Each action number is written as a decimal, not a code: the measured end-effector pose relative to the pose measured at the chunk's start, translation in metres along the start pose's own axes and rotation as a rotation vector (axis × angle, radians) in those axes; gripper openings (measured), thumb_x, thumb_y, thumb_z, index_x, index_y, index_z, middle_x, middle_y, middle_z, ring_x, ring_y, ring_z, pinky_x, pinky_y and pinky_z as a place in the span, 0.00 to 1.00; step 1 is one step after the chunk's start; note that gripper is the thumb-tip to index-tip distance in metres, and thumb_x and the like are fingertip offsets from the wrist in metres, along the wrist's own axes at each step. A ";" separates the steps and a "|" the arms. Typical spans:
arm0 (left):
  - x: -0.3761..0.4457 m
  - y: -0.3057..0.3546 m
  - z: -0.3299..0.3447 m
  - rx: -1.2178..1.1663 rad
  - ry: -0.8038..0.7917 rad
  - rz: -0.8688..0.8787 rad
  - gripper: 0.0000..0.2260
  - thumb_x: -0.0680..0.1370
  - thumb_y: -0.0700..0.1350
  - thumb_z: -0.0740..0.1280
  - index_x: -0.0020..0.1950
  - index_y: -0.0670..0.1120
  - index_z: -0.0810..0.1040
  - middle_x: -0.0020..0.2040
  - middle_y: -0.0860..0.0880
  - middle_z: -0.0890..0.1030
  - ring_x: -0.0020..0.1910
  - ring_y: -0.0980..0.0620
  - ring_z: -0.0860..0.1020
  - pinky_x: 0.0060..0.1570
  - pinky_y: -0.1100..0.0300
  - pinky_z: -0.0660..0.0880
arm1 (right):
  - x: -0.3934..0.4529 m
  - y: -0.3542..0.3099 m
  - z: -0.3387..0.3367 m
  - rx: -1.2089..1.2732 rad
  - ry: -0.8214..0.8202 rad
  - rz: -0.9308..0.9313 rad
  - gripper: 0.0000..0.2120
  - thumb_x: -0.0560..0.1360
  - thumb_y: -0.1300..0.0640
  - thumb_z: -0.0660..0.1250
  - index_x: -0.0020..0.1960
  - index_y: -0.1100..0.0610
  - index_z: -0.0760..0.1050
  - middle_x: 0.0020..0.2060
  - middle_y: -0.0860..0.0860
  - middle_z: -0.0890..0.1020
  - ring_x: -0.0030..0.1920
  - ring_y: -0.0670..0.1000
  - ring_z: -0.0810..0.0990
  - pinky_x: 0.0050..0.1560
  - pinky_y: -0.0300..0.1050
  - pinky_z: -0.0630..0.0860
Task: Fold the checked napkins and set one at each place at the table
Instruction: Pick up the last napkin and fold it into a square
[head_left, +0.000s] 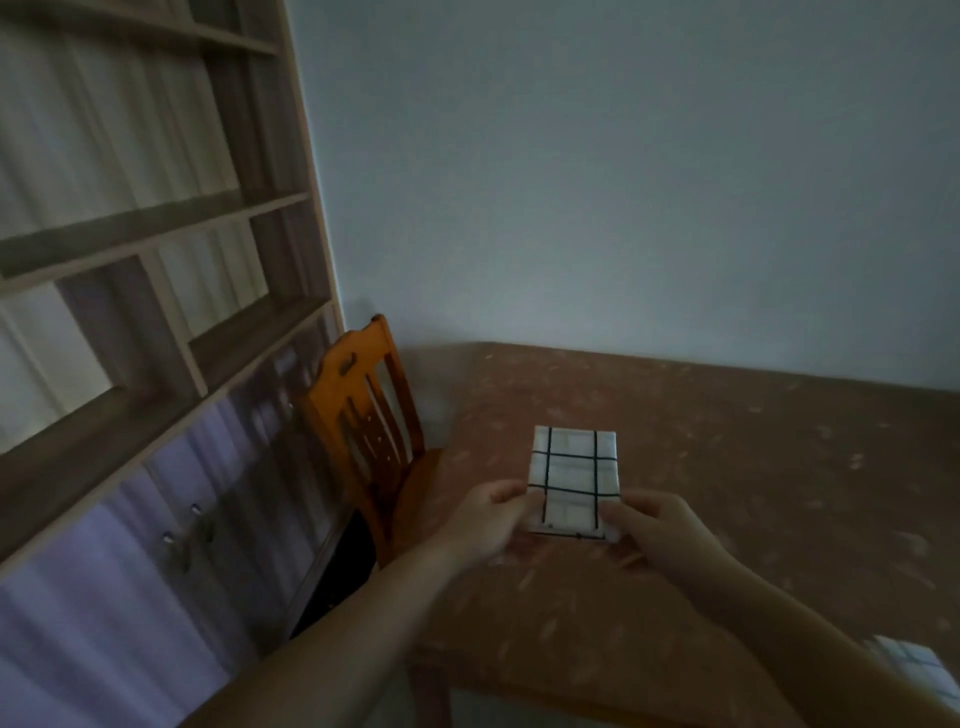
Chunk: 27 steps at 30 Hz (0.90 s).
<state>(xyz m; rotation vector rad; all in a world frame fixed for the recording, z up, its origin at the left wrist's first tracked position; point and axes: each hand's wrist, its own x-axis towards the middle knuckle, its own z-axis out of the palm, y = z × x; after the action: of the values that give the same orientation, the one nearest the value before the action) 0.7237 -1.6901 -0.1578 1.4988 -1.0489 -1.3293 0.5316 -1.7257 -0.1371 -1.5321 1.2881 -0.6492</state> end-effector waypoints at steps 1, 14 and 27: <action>0.006 -0.009 -0.015 -0.029 0.024 -0.019 0.07 0.80 0.49 0.66 0.55 0.49 0.80 0.53 0.45 0.84 0.50 0.45 0.84 0.45 0.54 0.82 | 0.006 -0.002 0.018 -0.030 -0.010 0.011 0.10 0.79 0.57 0.64 0.45 0.58 0.83 0.29 0.50 0.81 0.29 0.47 0.80 0.33 0.42 0.77; 0.115 -0.053 -0.101 0.096 0.136 -0.127 0.10 0.84 0.44 0.58 0.46 0.54 0.75 0.48 0.50 0.80 0.41 0.53 0.81 0.45 0.59 0.79 | 0.155 0.014 0.117 -0.107 0.073 0.118 0.15 0.77 0.62 0.59 0.31 0.58 0.74 0.22 0.48 0.73 0.22 0.45 0.69 0.23 0.35 0.65; 0.293 -0.093 -0.152 0.198 0.201 -0.237 0.15 0.83 0.46 0.61 0.69 0.45 0.73 0.53 0.50 0.78 0.48 0.50 0.81 0.49 0.57 0.80 | 0.310 0.045 0.159 -0.088 0.113 0.263 0.09 0.77 0.61 0.62 0.47 0.50 0.79 0.38 0.48 0.83 0.35 0.48 0.81 0.30 0.39 0.76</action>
<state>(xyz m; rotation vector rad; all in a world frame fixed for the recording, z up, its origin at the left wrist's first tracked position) 0.9038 -1.9342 -0.3177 1.9116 -0.9158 -1.2292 0.7415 -1.9593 -0.2944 -1.3788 1.5899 -0.5210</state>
